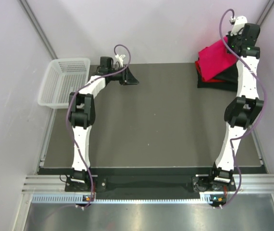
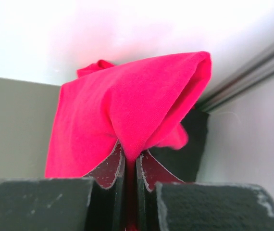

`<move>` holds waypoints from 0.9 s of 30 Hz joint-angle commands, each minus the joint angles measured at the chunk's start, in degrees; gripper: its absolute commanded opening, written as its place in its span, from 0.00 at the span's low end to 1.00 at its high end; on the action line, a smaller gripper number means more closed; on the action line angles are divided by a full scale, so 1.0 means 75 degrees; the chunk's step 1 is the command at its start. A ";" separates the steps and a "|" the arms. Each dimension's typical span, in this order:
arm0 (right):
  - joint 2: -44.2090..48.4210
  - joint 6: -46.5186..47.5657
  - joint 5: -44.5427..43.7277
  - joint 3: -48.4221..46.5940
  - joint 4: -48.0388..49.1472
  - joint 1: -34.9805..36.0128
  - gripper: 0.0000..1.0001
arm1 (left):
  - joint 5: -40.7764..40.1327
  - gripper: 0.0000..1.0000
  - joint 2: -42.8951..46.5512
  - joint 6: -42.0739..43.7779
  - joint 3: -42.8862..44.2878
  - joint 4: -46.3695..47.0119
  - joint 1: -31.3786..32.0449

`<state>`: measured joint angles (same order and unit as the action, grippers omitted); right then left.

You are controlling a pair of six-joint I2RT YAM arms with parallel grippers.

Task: Fold and stack the t-shirts
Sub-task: Neatly place the folded tshirt to the corner

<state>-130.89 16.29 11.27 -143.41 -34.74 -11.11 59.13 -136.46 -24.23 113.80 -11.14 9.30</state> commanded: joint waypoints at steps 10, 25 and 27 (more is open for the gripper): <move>-0.0512 0.0218 -0.1056 -0.0484 0.0777 -0.0487 0.00 | -0.0032 0.41 0.0218 0.0547 0.0214 -0.0202 0.0248; 0.0013 0.0522 -0.4326 -0.0027 0.1585 -0.0417 0.80 | -0.0279 0.42 0.0418 0.1086 0.0260 -0.0706 0.0155; 0.0225 0.0757 -0.4432 0.0008 0.1737 -0.0241 0.90 | -0.0291 0.43 0.0383 0.1109 0.0377 -0.0730 0.0120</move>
<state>-137.95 19.97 -16.29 -142.78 -28.27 -13.98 56.73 -136.46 -17.80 113.93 -16.45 10.92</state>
